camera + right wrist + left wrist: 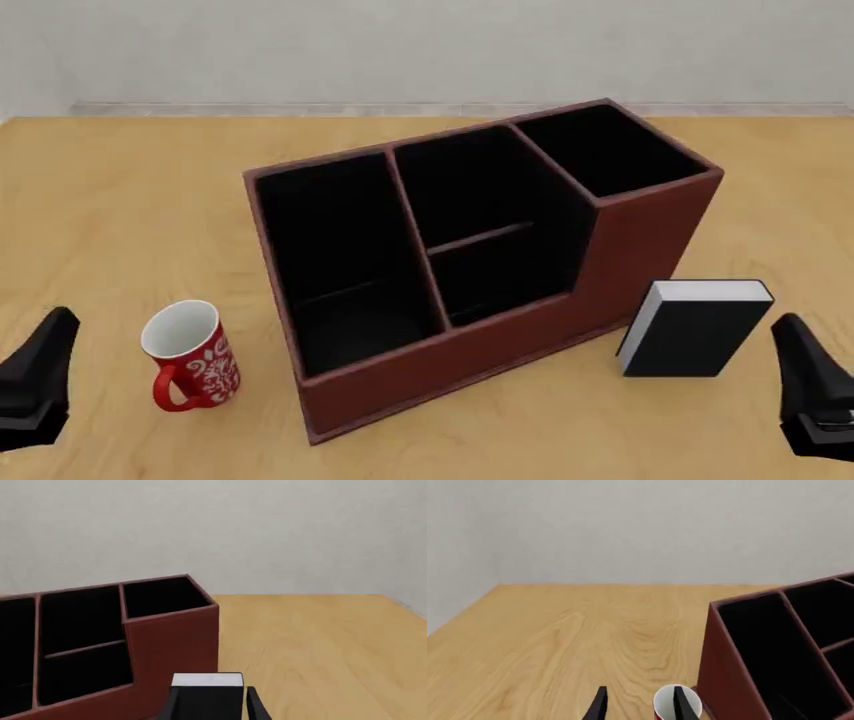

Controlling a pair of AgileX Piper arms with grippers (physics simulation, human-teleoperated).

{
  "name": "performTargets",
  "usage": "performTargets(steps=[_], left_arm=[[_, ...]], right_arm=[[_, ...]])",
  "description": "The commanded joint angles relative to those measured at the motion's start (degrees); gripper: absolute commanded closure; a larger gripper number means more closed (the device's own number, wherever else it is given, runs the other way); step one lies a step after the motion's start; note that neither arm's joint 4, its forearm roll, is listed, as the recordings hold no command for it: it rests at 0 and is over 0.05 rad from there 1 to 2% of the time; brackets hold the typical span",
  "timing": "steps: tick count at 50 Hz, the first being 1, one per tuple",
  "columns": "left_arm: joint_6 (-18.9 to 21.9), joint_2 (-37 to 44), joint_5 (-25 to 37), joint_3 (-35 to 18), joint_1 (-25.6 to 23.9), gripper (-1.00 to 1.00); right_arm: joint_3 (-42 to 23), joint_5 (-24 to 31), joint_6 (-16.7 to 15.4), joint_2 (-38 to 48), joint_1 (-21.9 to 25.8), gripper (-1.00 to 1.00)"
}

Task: Pick up the book and place it in the back compartment of the caddy.

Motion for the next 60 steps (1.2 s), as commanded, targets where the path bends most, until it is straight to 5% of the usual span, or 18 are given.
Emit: performTargets(steps=[1,24,35,43,47,54,60], left_arm=[[0.3,-1.9,-3.4,3.1,-2.7,-1.00],[-3.1,5.4,-5.6,-7.7,-15.7,-1.00],[-3.2,16.0,-7.6,-14.2,-22.6,-1.00],[-3.8,19.8,-9.4,-15.5,-27.0,-1.00],[-1.0,22.9,-11.2,-15.7,-29.8,-1.00],[-5.7,26.5,-14.7,-15.7,-31.5,-1.00],[-2.8,31.7,-20.3,-15.8,-36.1,-1.00]], right_arm=[[-0.1,-0.4,0.1,0.6,0.0,-1.00],[-0.1,-0.6,0.0,0.7,0.0,-1.00],[0.0,-0.6,0.0,0.7,0.0,-1.00],[-0.1,-0.5,-0.1,0.5,0.0,-1.00],[-0.1,-0.6,0.0,0.6,0.0,-1.00],[0.0,-0.7,-0.1,0.7,0.0,-1.00],[0.0,-0.7,-0.1,0.7,0.0,-1.00]])
